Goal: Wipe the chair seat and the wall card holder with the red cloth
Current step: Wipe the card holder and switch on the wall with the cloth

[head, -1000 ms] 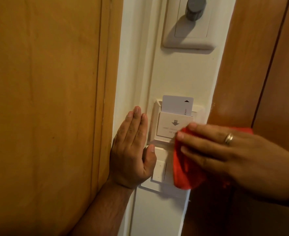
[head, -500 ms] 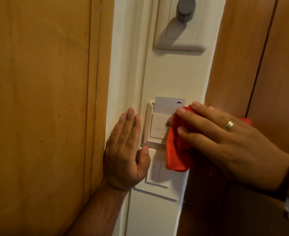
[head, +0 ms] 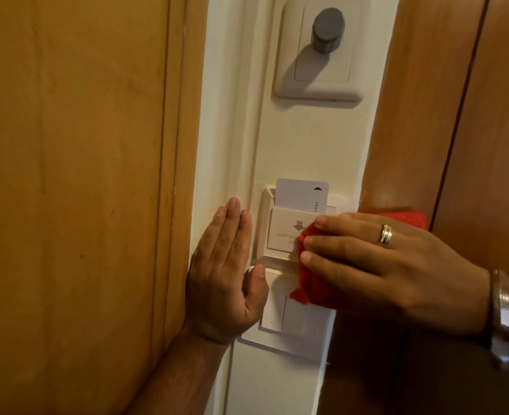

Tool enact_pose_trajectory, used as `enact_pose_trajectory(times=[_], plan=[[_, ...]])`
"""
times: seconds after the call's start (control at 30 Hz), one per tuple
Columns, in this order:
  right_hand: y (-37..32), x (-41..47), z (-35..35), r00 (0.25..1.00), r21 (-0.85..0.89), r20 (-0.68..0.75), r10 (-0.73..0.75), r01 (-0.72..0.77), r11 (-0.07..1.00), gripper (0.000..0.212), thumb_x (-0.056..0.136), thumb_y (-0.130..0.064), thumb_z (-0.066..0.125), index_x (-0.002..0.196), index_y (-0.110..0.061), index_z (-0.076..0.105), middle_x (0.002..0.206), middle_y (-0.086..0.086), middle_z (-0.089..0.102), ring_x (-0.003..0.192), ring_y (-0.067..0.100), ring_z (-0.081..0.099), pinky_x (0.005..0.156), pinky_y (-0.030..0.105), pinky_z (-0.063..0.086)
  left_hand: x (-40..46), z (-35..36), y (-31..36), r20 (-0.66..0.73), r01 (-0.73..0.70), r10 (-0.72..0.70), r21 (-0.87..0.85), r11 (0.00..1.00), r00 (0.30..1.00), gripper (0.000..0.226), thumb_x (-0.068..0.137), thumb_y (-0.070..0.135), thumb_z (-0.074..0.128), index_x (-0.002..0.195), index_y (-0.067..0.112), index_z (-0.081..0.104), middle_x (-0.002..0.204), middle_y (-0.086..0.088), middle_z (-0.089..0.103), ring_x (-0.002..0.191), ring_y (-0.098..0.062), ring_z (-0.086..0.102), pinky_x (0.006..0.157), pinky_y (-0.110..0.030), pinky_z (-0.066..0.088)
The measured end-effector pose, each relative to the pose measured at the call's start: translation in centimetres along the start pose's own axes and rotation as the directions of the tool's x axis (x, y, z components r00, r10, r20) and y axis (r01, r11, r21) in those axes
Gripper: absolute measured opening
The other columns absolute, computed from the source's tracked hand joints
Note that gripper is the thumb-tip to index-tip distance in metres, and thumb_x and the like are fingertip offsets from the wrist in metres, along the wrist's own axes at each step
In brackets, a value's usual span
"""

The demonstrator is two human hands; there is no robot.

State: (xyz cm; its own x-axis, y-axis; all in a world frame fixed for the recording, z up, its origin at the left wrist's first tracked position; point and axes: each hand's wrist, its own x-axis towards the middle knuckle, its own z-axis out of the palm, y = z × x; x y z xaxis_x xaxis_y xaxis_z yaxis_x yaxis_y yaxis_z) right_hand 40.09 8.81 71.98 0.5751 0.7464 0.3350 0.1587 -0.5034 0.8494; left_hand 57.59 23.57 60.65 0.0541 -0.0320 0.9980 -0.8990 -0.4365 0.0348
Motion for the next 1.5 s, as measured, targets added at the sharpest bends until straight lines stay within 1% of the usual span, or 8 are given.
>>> enact_pose_trajectory(times=[0.1,0.37,0.6,0.77,0.97,1.13,1.37,1.5], plan=[[-0.5,1.2,-0.2,0.994,0.035,-0.068,0.084,-0.082,0.996,0.040,0.085,-0.026,0.047,0.122,-0.010,0.051,0.121,0.012,0.063,0.117,0.030,0.053,0.097,0.041,0.039,0.1,0.1,0.0,0.005,0.004,-0.004,0.000,1.000,1.000,0.062,0.091,0.029,0.041,0.148,0.010,0.028,0.154,-0.010,0.033,0.148,-0.023,0.027,0.119,-0.038,0.030],[0.0,0.8,-0.5,1.000,0.024,0.014,-0.023,0.023,0.999,0.036,0.086,-0.026,0.045,0.119,-0.012,0.050,0.122,0.008,0.062,0.122,0.027,0.043,0.100,0.041,0.038,0.0,0.2,0.0,-0.004,0.009,-0.009,-0.007,1.000,1.000,0.063,0.091,0.030,0.041,0.149,0.013,0.024,0.156,-0.007,0.029,0.149,-0.020,0.024,0.120,-0.035,0.027],[-1.2,1.9,-0.7,0.991,0.013,0.071,-0.117,0.116,0.993,0.026,0.085,-0.024,0.050,0.101,-0.015,0.069,0.112,0.006,0.068,0.112,0.026,0.058,0.102,0.037,0.037,0.0,0.1,0.0,-0.001,0.002,-0.002,0.001,1.000,1.000,0.060,0.093,0.032,0.038,0.149,0.011,0.026,0.155,-0.009,0.031,0.149,-0.021,0.024,0.120,-0.035,0.028],[-0.6,3.4,-0.6,0.999,0.038,-0.036,0.028,-0.027,0.999,0.031,0.085,-0.023,0.056,0.112,-0.009,0.063,0.115,0.011,0.066,0.113,0.030,0.057,0.097,0.042,0.043,0.0,0.2,-0.2,0.016,-0.017,0.017,-0.007,1.000,1.000,0.065,0.089,0.031,0.047,0.145,0.004,0.032,0.153,-0.015,0.035,0.148,-0.027,0.028,0.119,-0.041,0.029],[-1.7,2.0,-0.1,0.992,0.139,0.128,0.006,-0.024,0.990,0.037,0.087,-0.057,0.042,0.098,-0.023,0.052,0.124,0.003,0.062,0.124,0.026,0.049,0.106,0.048,0.032,0.1,-0.1,0.0,0.008,0.001,-0.001,-0.007,1.000,1.000,0.059,0.094,0.033,0.037,0.147,0.008,0.030,0.154,-0.011,0.034,0.148,-0.023,0.027,0.119,-0.039,0.030],[-0.6,1.2,-0.2,0.983,-0.022,0.176,-0.058,0.063,0.998,0.042,0.075,-0.045,0.062,0.111,-0.025,0.052,0.134,0.005,0.053,0.128,0.030,0.042,0.107,0.048,0.028,0.0,0.0,0.0,0.009,0.010,-0.010,-0.018,1.000,1.000,0.058,0.097,0.037,0.032,0.149,0.012,0.026,0.155,-0.007,0.032,0.149,-0.021,0.025,0.120,-0.035,0.027],[-1.2,0.7,0.1,0.995,-0.034,0.075,-0.061,0.064,0.997,0.029,0.091,-0.029,0.042,0.116,-0.020,0.053,0.130,0.011,0.056,0.121,0.032,0.050,0.101,0.045,0.033,-0.1,0.1,-0.1,0.000,-0.005,0.005,-0.009,1.000,1.000,0.060,0.094,0.033,0.037,0.149,0.010,0.027,0.155,-0.008,0.031,0.149,-0.021,0.024,0.121,-0.034,0.025],[0.0,1.9,-0.5,0.995,-0.084,0.087,-0.045,0.052,0.995,0.049,0.083,-0.034,0.049,0.129,-0.017,0.047,0.132,0.012,0.054,0.124,0.032,0.047,0.102,0.047,0.031,-0.1,0.2,-0.2,0.004,-0.005,0.005,-0.024,1.000,1.000,0.066,0.089,0.032,0.046,0.148,0.009,0.028,0.155,-0.011,0.033,0.149,-0.023,0.025,0.120,-0.038,0.026]])
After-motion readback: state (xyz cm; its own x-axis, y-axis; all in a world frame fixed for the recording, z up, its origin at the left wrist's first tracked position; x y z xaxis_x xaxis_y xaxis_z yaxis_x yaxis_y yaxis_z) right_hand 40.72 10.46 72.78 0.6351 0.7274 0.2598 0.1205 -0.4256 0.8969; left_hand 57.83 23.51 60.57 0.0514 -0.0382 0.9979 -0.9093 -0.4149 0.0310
